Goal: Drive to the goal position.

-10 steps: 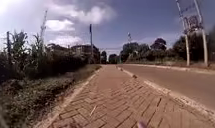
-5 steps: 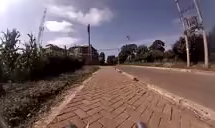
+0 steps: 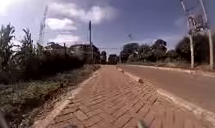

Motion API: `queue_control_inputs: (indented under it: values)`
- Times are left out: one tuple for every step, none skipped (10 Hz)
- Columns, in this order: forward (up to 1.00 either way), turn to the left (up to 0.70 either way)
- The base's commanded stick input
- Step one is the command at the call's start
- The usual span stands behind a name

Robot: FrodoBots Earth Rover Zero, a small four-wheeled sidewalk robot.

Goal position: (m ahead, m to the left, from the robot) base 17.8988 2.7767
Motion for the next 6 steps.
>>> queue_control_inputs:
  values:
    - [0.83, 0.0]
    - [0.83, 0.0]
    - [0.83, 0.0]
    - [0.83, 0.0]
    - [0.83, 0.0]
    - [0.83, 0.0]
